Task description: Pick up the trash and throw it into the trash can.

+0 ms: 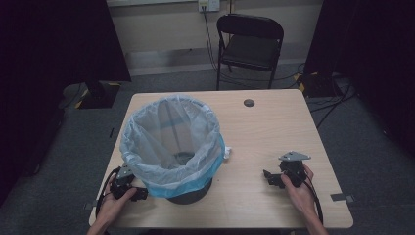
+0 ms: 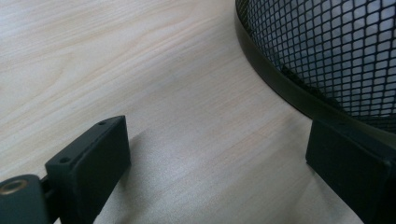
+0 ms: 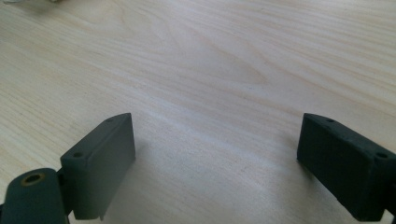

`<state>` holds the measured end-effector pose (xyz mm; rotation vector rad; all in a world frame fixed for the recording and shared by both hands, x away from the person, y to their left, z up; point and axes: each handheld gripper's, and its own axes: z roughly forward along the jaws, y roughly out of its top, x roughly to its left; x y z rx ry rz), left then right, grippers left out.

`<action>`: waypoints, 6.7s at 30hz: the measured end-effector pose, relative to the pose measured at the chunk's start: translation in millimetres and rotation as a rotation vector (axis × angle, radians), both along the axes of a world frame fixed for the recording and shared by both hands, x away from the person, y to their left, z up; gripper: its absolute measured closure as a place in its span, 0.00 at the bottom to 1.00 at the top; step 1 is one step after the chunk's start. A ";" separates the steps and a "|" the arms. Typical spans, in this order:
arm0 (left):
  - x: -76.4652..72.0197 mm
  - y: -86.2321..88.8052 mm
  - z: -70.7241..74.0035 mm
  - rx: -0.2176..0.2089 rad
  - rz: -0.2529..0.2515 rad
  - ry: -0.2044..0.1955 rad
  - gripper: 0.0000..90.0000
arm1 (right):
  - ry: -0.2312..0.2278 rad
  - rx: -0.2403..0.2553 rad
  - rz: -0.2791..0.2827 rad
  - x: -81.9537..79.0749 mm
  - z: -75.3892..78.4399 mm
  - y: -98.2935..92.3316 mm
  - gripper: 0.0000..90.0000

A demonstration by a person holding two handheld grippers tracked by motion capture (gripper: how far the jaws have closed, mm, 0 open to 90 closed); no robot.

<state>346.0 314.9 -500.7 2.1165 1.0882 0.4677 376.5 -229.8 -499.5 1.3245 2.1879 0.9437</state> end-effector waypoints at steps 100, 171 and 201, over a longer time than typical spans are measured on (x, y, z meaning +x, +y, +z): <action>3.6 0.2 -0.3 0.003 -0.019 0.006 0.03 | -0.029 0.206 0.380 66.7 82.0 112.0 0.86; 4.2 0.4 -0.4 0.004 -0.021 0.005 0.03 | -0.215 0.292 0.647 40.2 248.7 200.9 0.35; 4.2 0.4 -0.4 0.004 -0.021 0.005 0.03 | -0.325 0.255 0.332 48.6 245.7 115.9 0.20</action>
